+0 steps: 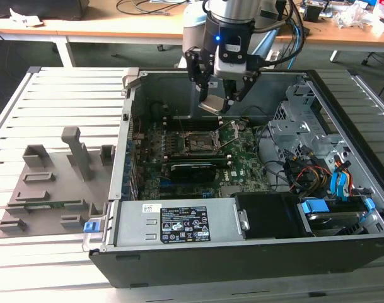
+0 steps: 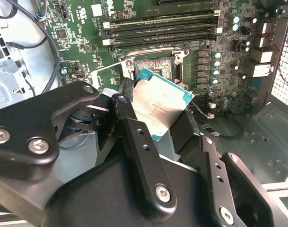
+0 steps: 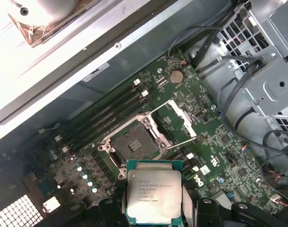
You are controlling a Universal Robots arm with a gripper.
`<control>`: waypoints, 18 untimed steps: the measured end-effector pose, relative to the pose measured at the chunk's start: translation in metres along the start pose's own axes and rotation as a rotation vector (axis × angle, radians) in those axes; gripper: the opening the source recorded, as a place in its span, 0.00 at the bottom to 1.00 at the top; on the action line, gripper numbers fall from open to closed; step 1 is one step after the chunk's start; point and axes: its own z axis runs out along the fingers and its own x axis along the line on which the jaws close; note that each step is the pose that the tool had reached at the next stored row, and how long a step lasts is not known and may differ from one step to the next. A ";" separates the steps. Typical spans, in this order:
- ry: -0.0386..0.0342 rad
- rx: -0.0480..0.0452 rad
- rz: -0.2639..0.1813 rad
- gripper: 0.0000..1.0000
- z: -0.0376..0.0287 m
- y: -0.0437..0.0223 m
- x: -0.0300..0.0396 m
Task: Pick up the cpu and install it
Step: 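Place the cpu into insertion slot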
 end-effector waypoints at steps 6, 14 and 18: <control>-0.0004 -0.0001 0.043 0.55 0.0001 0.0000 0.0000; -0.0009 -0.0002 0.105 0.55 0.0003 0.0000 0.0000; -0.0008 -0.0004 0.128 0.55 0.0003 0.0000 0.0000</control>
